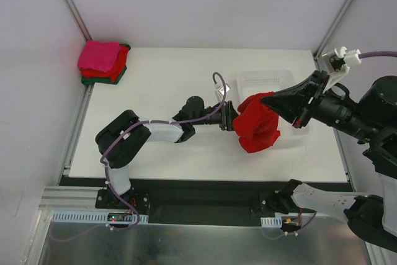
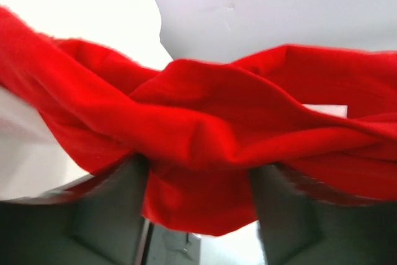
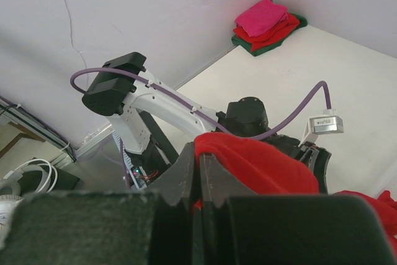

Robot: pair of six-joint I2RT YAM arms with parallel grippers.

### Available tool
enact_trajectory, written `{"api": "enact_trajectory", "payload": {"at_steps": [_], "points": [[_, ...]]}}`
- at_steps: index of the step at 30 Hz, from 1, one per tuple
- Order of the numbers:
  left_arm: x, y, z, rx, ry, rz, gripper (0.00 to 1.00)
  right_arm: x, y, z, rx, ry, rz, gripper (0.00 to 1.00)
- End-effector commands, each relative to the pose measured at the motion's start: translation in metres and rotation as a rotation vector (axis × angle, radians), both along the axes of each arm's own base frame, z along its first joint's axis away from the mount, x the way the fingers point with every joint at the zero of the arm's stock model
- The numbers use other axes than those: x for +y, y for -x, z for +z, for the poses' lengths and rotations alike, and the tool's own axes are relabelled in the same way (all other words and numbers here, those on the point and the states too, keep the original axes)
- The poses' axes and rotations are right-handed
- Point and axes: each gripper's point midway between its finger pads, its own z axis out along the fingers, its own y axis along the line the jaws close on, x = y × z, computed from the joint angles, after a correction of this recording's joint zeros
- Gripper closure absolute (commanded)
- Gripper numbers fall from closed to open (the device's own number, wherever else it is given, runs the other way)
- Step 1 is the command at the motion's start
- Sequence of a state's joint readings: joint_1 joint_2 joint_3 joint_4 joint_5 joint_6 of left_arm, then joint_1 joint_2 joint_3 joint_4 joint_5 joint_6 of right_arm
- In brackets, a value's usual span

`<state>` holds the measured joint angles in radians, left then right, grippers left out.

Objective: Fold and stack the t-shirts

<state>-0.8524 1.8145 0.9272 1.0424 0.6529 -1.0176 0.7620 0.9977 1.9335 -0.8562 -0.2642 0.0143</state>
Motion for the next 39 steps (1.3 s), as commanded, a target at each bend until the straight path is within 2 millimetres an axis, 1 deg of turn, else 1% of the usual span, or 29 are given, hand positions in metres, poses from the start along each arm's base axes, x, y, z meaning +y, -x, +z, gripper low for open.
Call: {"api": "enact_trajectory", "payload": {"at_steps": [1,3,4,7,10,12,13,14,16,17,18,19,20,21,22,23,24,25,26,28,29,31,32,34,35,36,37,38,39], "points": [[-0.014,0.005,0.05,-0.07,0.156,-0.078,0.58,-0.007,0.0,0.006,-0.05,-0.004,-0.024,0.99],[-0.017,0.005,0.047,-0.062,0.151,-0.092,0.7,-0.008,-0.001,0.003,-0.047,0.0,-0.031,0.98],[-0.018,0.004,0.046,-0.06,0.151,-0.092,0.82,-0.01,-0.001,0.003,-0.05,0.0,-0.038,0.99],[-0.018,0.004,0.043,-0.059,0.139,-0.092,1.0,-0.012,-0.002,-0.003,-0.044,0.006,-0.053,0.99],[-0.016,0.006,0.044,-0.078,0.124,-0.094,1.0,-0.014,-0.005,-0.011,-0.034,0.017,-0.071,0.99],[-0.012,0.008,0.05,-0.104,0.105,-0.093,1.0,-0.017,-0.007,-0.016,-0.033,0.023,-0.094,0.99],[-0.007,0.011,0.07,-0.171,0.07,-0.09,1.0,-0.024,-0.01,-0.027,-0.028,0.037,-0.134,0.99],[-0.003,0.013,0.095,-0.223,0.093,-0.085,1.0,-0.024,-0.013,-0.037,-0.014,0.054,-0.143,0.99],[0.0,0.014,0.104,-0.263,0.054,-0.086,1.0,-0.03,-0.014,-0.044,-0.016,0.064,-0.169,0.99],[0.003,0.016,0.127,-0.305,0.075,-0.084,1.0,-0.029,-0.017,-0.053,-0.004,0.083,-0.177,0.99],[0.004,0.018,0.137,-0.325,0.079,-0.087,1.0,-0.032,-0.019,-0.059,-0.001,0.096,-0.195,0.98],[0.005,0.018,0.139,-0.337,0.059,-0.09,1.0,-0.035,-0.019,-0.062,0.001,0.101,-0.207,0.99],[0.007,0.019,0.161,-0.376,0.085,-0.087,1.0,-0.036,-0.02,-0.068,0.005,0.114,-0.215,0.99],[0.008,0.021,0.17,-0.394,0.09,-0.09,1.0,-0.037,-0.025,-0.079,0.02,0.14,-0.233,0.99],[0.009,0.021,0.177,-0.422,0.089,-0.088,1.0,-0.039,-0.025,-0.082,0.022,0.144,-0.241,0.99],[0.011,0.022,0.191,-0.442,0.096,-0.088,1.0,-0.041,-0.024,-0.086,0.021,0.151,-0.245,0.99],[0.013,0.023,0.198,-0.454,0.097,-0.087,1.0,-0.044,-0.029,-0.093,0.03,0.167,-0.277,0.99],[0.014,0.023,0.204,-0.479,0.097,-0.083,1.0,-0.045,-0.03,-0.097,0.033,0.175,-0.283,0.99],[0.018,0.026,0.216,-0.494,0.099,-0.082,1.0,-0.047,-0.03,-0.099,0.031,0.178,-0.289,0.99],[0.023,0.028,0.227,-0.532,0.1,-0.07,1.0,-0.049,-0.032,-0.106,0.039,0.196,-0.303,0.99],[0.029,0.031,0.24,-0.556,0.109,-0.054,1.0,-0.049,-0.031,-0.107,0.038,0.195,-0.303,0.99],[0.037,0.033,0.242,-0.579,0.082,-0.033,1.0,-0.05,-0.033,-0.112,0.043,0.207,-0.311,0.99],[0.048,0.037,0.255,-0.606,0.093,0.002,1.0,-0.049,-0.034,-0.114,0.045,0.209,-0.311,0.99],[0.059,0.039,0.257,-0.632,0.06,0.027,1.0,-0.049,-0.035,-0.118,0.046,0.216,-0.315,0.99],[0.07,0.045,0.267,-0.657,0.066,0.051,1.0,-0.048,-0.036,-0.123,0.055,0.225,-0.313,0.99],[0.076,0.042,0.268,-0.677,0.049,0.087,1.0,-0.046,-0.037,-0.126,0.06,0.229,-0.311,0.99],[0.081,0.042,0.262,-0.667,0.014,0.104,1.0,-0.045,-0.038,-0.128,0.062,0.229,-0.308,0.99],[0.094,0.048,0.268,-0.685,0.015,0.128,1.0,-0.044,-0.038,-0.132,0.069,0.235,-0.307,0.99],[0.101,0.044,0.268,-0.698,-0.008,0.18,1.0,-0.042,-0.039,-0.136,0.075,0.24,-0.303,0.99]]}}
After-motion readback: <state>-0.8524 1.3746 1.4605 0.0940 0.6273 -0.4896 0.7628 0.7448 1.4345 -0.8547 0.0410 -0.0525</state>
